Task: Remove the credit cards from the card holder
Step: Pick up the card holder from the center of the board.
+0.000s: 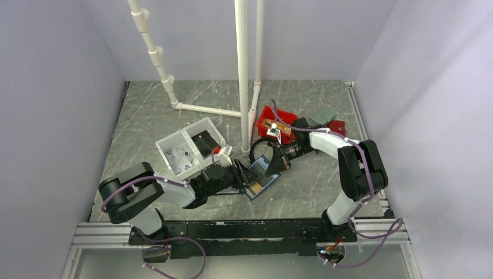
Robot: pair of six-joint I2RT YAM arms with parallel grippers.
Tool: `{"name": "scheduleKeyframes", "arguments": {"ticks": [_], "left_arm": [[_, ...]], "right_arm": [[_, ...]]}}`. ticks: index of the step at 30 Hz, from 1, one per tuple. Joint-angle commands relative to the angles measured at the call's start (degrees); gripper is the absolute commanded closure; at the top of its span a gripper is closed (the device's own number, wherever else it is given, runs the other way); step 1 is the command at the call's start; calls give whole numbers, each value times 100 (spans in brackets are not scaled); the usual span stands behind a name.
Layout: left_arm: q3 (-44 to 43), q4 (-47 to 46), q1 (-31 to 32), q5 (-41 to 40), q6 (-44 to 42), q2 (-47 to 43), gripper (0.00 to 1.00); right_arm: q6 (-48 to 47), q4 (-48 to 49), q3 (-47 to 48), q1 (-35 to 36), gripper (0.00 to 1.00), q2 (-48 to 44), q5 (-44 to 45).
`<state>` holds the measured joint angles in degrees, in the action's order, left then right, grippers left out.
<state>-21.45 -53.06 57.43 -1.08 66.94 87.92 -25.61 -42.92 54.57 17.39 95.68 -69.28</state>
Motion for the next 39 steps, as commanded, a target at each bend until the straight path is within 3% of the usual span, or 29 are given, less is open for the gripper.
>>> {"name": "scheduleKeyframes", "arguments": {"ticks": [1, 7, 14, 16, 29, 39], "left_arm": [[64, -745, 23, -156, -46, 89, 58], [142, -1267, 23, -41, -48, 203, 70], [89, -1267, 23, 55, -211, 187, 100], [120, -1269, 18, 135, -324, 134, 100], [38, 397, -160, 946, -1773, -685, 100], [-549, 1855, -311, 2192, -3141, -892, 100]], "right_arm": [[-146, -97, 81, -16, 100, 32, -504], [231, 245, -10, 0, 100, 141, -71], [246, 231, 54, 97, 100, 309, 245], [110, 111, 113, 98, 98, 300, 272], [-1719, -1127, 517, 98, 51, -549, 353], [-2154, -206, -252, 428, 20, -1789, 1257]]}}
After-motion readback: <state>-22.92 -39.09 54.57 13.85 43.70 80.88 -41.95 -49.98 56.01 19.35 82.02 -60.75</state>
